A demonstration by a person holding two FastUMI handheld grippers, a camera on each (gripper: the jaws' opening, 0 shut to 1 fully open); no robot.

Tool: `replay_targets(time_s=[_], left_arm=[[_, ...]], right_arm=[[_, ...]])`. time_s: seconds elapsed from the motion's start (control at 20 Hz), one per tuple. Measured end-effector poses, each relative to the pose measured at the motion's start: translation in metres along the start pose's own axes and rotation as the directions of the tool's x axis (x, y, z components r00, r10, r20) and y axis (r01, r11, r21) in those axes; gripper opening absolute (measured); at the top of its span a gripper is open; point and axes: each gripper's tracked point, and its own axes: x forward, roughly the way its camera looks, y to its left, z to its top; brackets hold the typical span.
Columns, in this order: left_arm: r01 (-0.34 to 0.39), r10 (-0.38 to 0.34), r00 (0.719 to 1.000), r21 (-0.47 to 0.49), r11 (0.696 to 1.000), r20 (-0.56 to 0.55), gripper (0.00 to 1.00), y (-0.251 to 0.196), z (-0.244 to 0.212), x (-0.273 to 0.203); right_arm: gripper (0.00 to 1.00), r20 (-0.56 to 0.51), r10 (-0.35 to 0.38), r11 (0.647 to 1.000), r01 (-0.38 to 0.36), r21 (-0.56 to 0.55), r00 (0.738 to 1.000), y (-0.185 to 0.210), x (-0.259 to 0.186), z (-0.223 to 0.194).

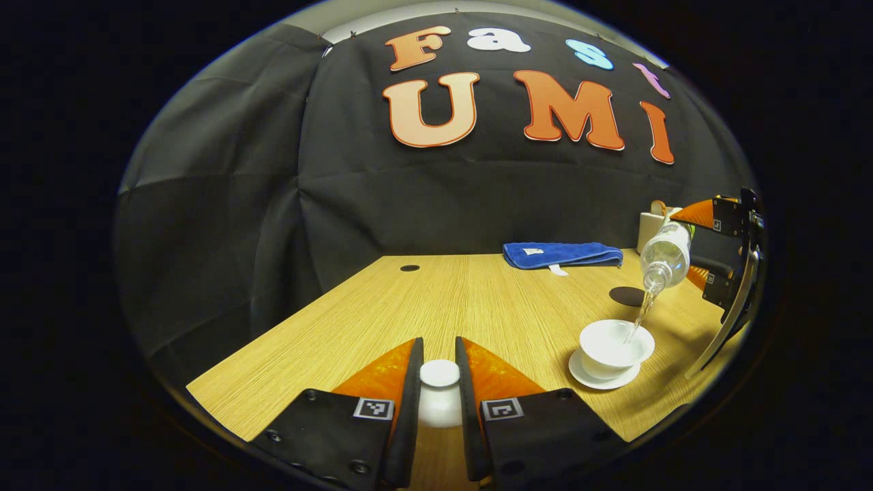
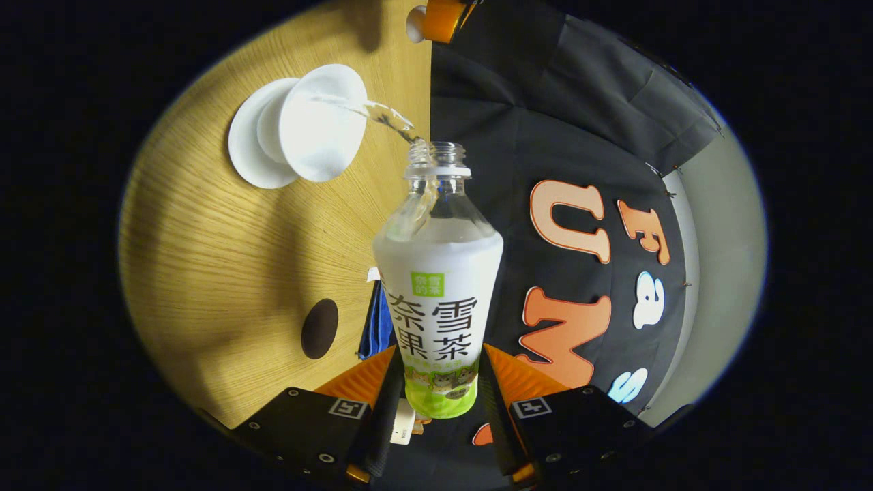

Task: Open the teacup lid with one hand, grasp the water bottle and pour water into the teacup with the other hand; after pouring, place the water bottle on the coaster and then close the teacup lid.

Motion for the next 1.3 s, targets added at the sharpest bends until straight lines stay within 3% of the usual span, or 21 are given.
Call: replay_targets(time_s=[0.8, 0.85, 0.9, 1.3], left_arm=[[0.007, -0.007, 1.000, 0.009, 1.000, 0.012, 0.33, -0.001, 0.005, -0.004], [0.008, -0.008, 1.000, 0.010, 1.000, 0.011, 0.33, -0.002, 0.006, -0.003], [0.008, -0.008, 1.000, 0.010, 1.000, 0.011, 0.33, -0.003, 0.005, -0.003], [0.019, -0.019, 1.000, 0.024, 1.000, 0.011, 0.33, -0.007, 0.005, -0.005]], right_arm=[[0.62, 0.021, -0.157, 0.981, 0.159, -0.112, 0.987, -0.005, -0.001, 0.002], [0.65, 0.023, -0.166, 0.978, 0.168, -0.122, 0.986, -0.006, -0.001, 0.003], [0.62, 0.024, -0.173, 0.977, 0.174, -0.126, 0.985, -0.006, -0.001, 0.003], [0.62, 0.078, -0.170, 0.967, 0.182, -0.179, 0.982, -0.010, 0.002, 0.004]])
